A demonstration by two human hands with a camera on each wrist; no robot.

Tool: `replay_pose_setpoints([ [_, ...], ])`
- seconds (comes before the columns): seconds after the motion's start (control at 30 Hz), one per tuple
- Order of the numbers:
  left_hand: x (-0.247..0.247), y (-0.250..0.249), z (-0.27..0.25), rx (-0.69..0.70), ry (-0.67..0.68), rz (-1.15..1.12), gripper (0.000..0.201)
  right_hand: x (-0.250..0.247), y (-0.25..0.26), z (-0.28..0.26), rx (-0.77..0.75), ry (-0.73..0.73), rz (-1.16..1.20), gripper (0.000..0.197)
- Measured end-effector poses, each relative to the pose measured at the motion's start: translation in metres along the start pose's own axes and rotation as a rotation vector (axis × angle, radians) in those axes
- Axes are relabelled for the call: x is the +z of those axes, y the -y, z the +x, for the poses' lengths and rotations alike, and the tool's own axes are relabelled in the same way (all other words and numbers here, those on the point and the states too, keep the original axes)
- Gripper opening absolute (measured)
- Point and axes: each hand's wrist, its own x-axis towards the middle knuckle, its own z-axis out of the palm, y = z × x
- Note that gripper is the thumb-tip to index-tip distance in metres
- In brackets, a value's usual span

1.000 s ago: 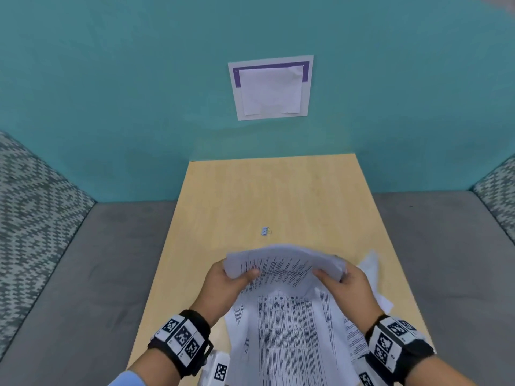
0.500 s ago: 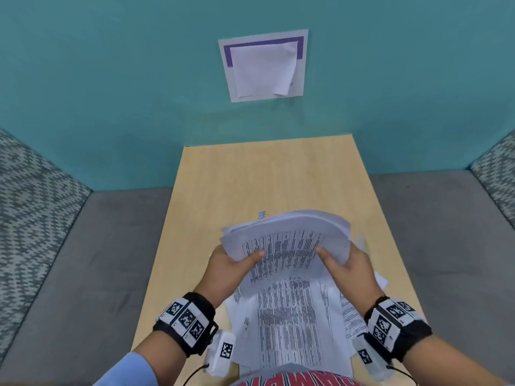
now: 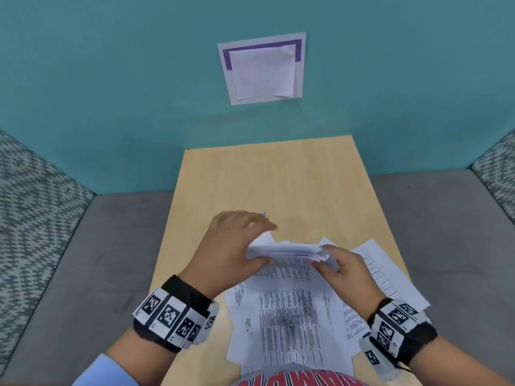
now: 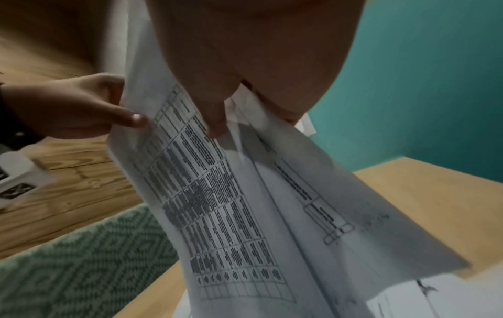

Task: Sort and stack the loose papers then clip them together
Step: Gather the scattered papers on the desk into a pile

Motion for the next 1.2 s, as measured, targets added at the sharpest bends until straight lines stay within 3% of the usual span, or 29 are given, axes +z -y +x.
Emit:
replay_pose_setpoints([
  [0.1, -0.001, -0.01, 0.007, -0.034, 0.194, 0.096, 0.022, -0.002, 0.008, 0.002, -0.056, 0.055, -0.05, 0.031],
  [0.2, -0.005, -0.005, 0.004, -0.145, 0.233, -0.066, 0.014, -0.019, 0.0, 0.003, 0.016, 0.005, -0.01, 0.02],
  [0.3, -0.012, 0.02, -0.007, -0.372, 0.167, -0.458, 0.036, -0.047, -0.031, 0.002, 0.26, -0.121, 0.007, 0.07],
  [0.37, -0.014, 0.034, -0.015, -0.512, 0.1, -0.755, 0.035, -0.059, -0.045, 0.001, 0.411, -0.104, 0.211, 0.088],
  [0.47, -0.009, 0.043, -0.024, -0.592, 0.041, -1.073, 0.031, -0.064, -0.041, 0.001, 0.388, -0.024, 0.538, 0.068],
  [0.53, -0.002, 0.043, -0.028, -0.577, -0.005, -1.184, 0.032, -0.062, -0.027, 0.004, 0.306, 0.017, 0.534, 0.054],
  [0.63, 0.022, 0.046, -0.034, -0.596, -0.142, -1.262, 0.039, -0.06, -0.014, 0.011, 0.177, -0.109, 0.462, 0.038],
  [0.73, 0.065, 0.058, -0.046, -0.612, -0.109, -1.209, 0.045, -0.055, -0.021, 0.012, 0.133, -0.172, 0.345, 0.028],
  [0.83, 0.118, 0.071, -0.063, -0.707, 0.091, -1.034, 0.047, -0.034, -0.054, 0.002, 0.189, -0.082, 0.146, 0.023],
  [0.93, 0.149, 0.075, -0.076, -0.777, 0.158, -0.995, 0.046, -0.02, -0.088, -0.007, 0.206, -0.011, 0.018, 0.022],
  [1.07, 0.15, 0.076, -0.076, -0.735, 0.076, -0.936, 0.019, -0.017, -0.091, -0.001, 0.266, -0.028, -0.006, 0.02],
  [1.2, 0.137, 0.074, -0.073, -0.761, -0.117, -1.014, 0.027, -0.03, -0.073, 0.004, 0.227, -0.14, 0.058, 0.008],
])
